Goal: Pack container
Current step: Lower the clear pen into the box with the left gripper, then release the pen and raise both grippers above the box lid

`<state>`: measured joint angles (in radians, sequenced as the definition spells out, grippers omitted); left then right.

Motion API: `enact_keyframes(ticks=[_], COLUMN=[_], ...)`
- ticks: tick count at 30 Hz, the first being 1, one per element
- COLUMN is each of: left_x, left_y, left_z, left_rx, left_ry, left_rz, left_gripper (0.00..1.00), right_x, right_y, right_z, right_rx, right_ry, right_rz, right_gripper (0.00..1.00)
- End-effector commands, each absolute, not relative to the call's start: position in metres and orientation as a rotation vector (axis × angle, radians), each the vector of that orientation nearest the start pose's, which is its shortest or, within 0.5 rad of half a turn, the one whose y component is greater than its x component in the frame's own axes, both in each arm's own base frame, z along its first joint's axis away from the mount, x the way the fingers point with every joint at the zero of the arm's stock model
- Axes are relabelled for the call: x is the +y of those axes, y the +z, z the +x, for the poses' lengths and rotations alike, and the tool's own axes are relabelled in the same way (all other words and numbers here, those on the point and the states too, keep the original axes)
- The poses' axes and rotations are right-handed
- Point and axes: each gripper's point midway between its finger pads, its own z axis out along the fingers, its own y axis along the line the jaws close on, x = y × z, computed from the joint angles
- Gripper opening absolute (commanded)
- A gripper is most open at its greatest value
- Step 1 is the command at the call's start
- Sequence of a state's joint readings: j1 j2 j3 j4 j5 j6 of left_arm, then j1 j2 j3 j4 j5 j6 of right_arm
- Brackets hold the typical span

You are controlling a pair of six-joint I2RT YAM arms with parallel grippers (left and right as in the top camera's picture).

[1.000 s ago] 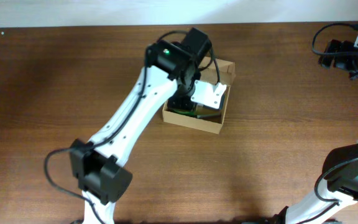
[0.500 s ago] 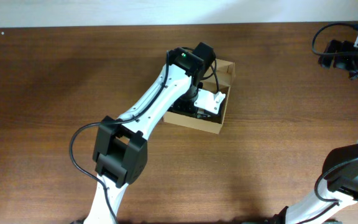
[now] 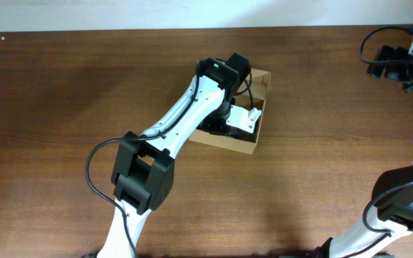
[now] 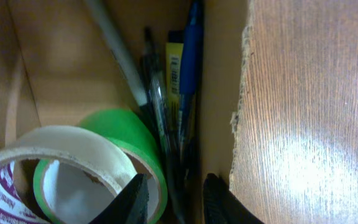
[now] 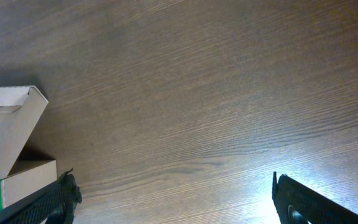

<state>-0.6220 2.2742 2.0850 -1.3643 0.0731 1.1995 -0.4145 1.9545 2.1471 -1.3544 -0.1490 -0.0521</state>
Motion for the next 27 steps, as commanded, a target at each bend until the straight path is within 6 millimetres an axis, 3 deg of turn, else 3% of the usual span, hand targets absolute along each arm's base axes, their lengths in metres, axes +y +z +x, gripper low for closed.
enact_keyframes(ticks=[1,5,8,11,13,15,17,18,21,22,23,24,25,26,27], left_x=[-0.269,-0.268,-0.258,-0.236,-0.210,-0.177,-0.132,-0.108,-0.045,-0.031,-0.018,-0.010,-0.003,0.004,0.008], left_y=[0.101,0.163,0.226,0.290,0.330,0.360,0.380,0.383,0.376,0.371,0.362,0.355,0.347,0.338,0.329], left_z=[0.360,0.378,0.385,0.387,0.390,0.395,0.403,0.407,0.420,0.424,0.428,0.432,0.436,0.441,0.446], left_rx=[-2.087,-2.423,-2.697,-2.929,-3.140,-3.350,-3.594,-3.692,-3.883,-3.901,-3.901,-3.897,-3.887,-3.875,-3.862], left_ry=[-0.017,-0.185,-0.321,-0.470,-0.575,-0.646,-0.658,-0.654,-0.563,-0.506,-0.436,-0.386,-0.330,-0.285,-0.239], left_rz=[-2.437,-2.374,-2.327,-2.280,-2.148,-1.951,-1.591,-1.375,-0.699,-0.566,-0.484,-0.448,-0.416,-0.389,-0.369], left_gripper=[0.36,0.47,0.48,0.48,0.48,0.46,0.42,0.33,0.23,0.18,0.09,0.04,0.02,0.02,0.02], right_x=[-0.154,-0.154,-0.154,-0.154,-0.155,-0.157,-0.148,-0.141,-0.126,-0.120,-0.113,-0.109,-0.104,-0.099,-0.094], right_y=[0.241,0.241,0.241,0.241,0.242,0.247,0.253,0.256,0.261,0.263,0.264,0.264,0.263,0.260,0.257], right_z=[0.418,0.418,0.418,0.418,0.421,0.431,0.440,0.444,0.448,0.449,0.450,0.451,0.452,0.452,0.453], right_rx=[2.668,2.668,2.668,2.668,2.654,2.610,2.569,2.552,2.524,2.515,2.507,2.508,2.511,2.523,2.534], right_ry=[0.081,0.081,0.081,0.081,0.078,0.079,0.160,0.215,0.334,0.379,0.425,0.445,0.467,0.480,0.495], right_rz=[0.453,0.453,0.454,0.453,0.449,0.432,0.398,0.378,0.341,0.327,0.312,0.305,0.295,0.298,0.310], right_gripper=[0.99,0.99,0.99,0.99,0.99,0.99,0.99,0.99,0.99,0.99,0.80,0.50,0.32,0.17,0.08])
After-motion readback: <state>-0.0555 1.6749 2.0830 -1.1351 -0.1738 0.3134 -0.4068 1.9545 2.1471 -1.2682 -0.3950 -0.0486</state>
